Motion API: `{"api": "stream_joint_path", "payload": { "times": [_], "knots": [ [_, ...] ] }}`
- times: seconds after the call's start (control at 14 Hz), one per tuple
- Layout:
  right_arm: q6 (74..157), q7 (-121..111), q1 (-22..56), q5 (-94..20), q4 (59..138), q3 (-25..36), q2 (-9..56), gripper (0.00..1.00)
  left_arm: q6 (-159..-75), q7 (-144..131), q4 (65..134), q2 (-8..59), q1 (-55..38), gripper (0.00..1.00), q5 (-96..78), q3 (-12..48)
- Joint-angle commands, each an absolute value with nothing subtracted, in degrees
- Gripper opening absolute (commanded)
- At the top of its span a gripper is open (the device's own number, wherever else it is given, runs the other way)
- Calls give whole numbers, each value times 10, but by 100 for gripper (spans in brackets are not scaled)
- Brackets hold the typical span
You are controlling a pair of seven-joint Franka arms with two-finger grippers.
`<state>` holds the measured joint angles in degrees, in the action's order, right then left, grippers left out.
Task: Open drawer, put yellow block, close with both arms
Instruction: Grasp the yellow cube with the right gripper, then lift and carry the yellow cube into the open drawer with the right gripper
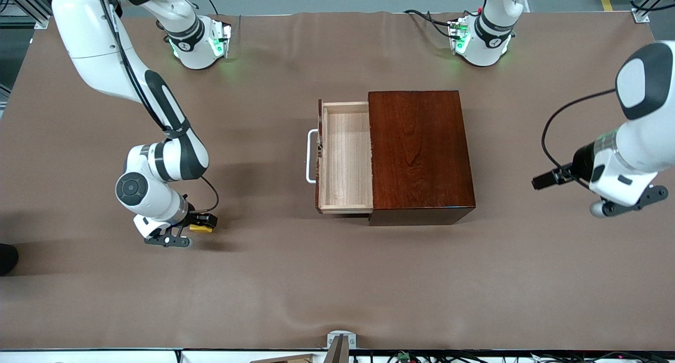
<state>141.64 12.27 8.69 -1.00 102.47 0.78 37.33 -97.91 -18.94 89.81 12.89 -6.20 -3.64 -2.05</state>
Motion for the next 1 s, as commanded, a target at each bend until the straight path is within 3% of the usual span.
{"api": "stream_joint_path", "payload": {
  "times": [0.0, 0.21, 0.64, 0.78, 0.93],
  "knots": [
    [1405, 125, 79, -8, 1015, 3, 366, 0, -987, -147, 982, 55, -62, 100, -25, -19],
    [1331, 127, 83, -8, 991, 3, 325, 0, -989, -101, 999, 36, -62, 100, -11, -19],
    [1025, 127, 90, -4, 843, 2, 223, 0, -991, -25, 1016, -16, -67, 100, 25, -16],
    [932, 134, 97, -6, 782, 0, 211, 0, -990, -15, 1008, -18, -65, 100, 28, -5],
    [890, 167, 136, -6, 739, 1, 213, 0, -977, -11, 1002, -18, -68, 100, 27, 2]
  ]
}}
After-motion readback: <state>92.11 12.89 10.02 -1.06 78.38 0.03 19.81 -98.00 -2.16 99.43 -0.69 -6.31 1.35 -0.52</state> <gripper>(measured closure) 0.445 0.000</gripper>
